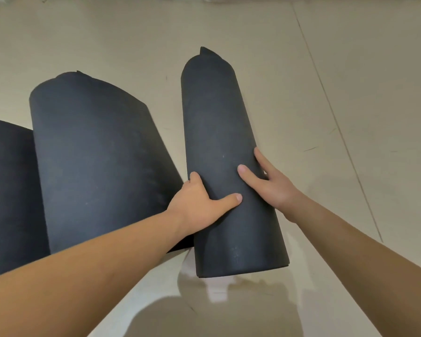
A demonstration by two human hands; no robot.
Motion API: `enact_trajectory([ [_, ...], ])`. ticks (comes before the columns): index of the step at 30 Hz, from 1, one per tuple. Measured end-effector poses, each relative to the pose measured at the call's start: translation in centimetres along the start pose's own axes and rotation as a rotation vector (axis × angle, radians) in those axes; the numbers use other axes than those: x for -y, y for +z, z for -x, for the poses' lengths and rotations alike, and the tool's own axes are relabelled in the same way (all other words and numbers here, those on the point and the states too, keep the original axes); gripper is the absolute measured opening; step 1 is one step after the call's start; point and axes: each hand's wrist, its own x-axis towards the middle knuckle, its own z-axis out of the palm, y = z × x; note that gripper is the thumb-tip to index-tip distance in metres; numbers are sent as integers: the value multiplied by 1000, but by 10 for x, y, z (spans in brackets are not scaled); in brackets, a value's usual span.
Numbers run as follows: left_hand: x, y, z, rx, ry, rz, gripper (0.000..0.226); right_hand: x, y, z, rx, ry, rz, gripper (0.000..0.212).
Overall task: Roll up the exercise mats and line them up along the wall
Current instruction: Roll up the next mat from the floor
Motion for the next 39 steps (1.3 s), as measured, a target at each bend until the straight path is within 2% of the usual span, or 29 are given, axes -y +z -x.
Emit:
enact_trajectory([
  [5,2,0,1,-18,6,13,93,-6,-2,4,131,30,-61,111],
  [7,5,0,0,-11,0,3,96,-6,3,3,100,17,-45,111],
  [10,13,-2,-2,36,-28,-32,115,-10,12,2,27,-3,39,111],
  [14,12,-1,-10,61,-59,-199,131,-15,18,0,-22,8,128,115],
  [19,6,10,-10,8,-107,-383,130,-20,25,1,-81,45,282,111],
  [22,8,9,-9,17,-111,-330,133,-16,24,1,-80,37,263,112],
  [24,10,4,-9,39,-103,-203,134,-15,23,2,-84,-2,219,122],
  [26,13,-2,-9,17,-72,-73,127,-12,23,5,-107,-29,150,128],
  [29,16,-11,-13,-75,-14,38,103,-14,20,15,-161,-20,73,108],
  [31,14,-18,-14,-87,-1,83,93,-19,15,19,-194,14,45,106],
  [34,11,-24,-17,-121,44,28,78,-21,10,21,-190,66,-19,105],
  [39,10,-27,-20,-266,104,5,67,-14,13,19,-201,41,-40,89],
])
